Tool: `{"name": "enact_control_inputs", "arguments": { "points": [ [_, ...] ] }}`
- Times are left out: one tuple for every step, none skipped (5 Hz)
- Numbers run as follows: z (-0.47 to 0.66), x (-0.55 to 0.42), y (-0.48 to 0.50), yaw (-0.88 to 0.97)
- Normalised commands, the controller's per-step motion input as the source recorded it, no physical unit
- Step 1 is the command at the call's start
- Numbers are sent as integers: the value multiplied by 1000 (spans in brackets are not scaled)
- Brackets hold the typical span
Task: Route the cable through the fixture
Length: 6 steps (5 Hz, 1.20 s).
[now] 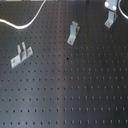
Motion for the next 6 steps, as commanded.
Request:
{"name": "enact_control_inputs", "arguments": {
  "points": [
    [0, -11, -17, 971],
    [66, -54, 19, 960],
    [342, -159, -39, 811],
    [784, -280, -233, 606],
    [664, -319, -408, 411],
    [311, -204, -312, 388]
  ]
}}
